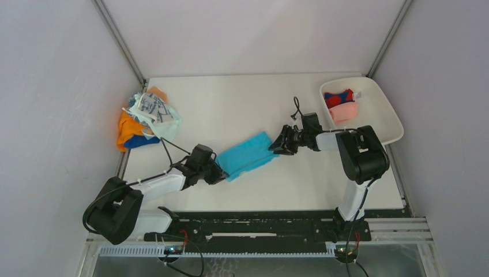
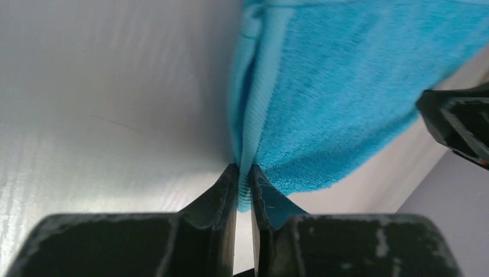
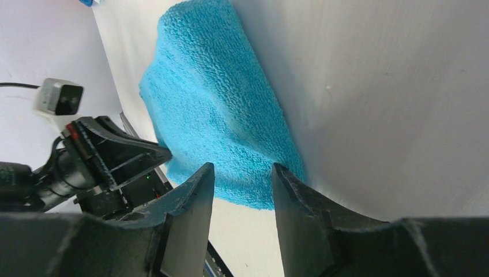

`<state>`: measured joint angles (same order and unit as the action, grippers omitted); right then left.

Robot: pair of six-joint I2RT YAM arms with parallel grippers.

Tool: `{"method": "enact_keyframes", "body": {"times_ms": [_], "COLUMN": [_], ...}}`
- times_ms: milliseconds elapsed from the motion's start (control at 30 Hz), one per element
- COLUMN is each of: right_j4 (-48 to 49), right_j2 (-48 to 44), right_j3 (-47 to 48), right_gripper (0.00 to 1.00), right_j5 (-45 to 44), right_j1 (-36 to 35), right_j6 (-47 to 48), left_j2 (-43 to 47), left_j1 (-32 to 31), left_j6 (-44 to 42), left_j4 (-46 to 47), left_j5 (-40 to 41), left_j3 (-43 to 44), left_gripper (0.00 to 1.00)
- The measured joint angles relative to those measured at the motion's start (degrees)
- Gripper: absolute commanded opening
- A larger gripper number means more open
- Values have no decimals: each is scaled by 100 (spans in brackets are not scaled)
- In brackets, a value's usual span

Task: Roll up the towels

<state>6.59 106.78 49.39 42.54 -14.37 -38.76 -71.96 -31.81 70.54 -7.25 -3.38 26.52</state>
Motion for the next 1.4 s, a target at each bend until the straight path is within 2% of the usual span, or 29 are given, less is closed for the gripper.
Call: {"method": "enact_keyframes", "body": {"times_ms": [233,433,700,933,1400], "right_j4": [-13,-144,-354,-542,-1419], "right_j2": [-31,-409,-1005,-1106,-1327], "right_j3": [-4,-181,-210,-210,-208], "right_gripper": [44,47,50,50,52], "right_j5": [-11,-216,-289,-350,-1899], "right_j1": [7,22,-22,-162,-750], "right_j6": [42,157,306,459,1270], "left_j2": [-184,212,1080,1134,-769], "left_j1": [-13,-17,-17,-59,-92], "left_j6": [92,-20,-385,-710,-1185], "left_j4": [284,-214,-1353,-1445,-761], "left_j5": [-26,256,638,570,142], "left_j3": [-125,-109,306,1016,1075], "left_gripper": [38,44,44,40,35]}}
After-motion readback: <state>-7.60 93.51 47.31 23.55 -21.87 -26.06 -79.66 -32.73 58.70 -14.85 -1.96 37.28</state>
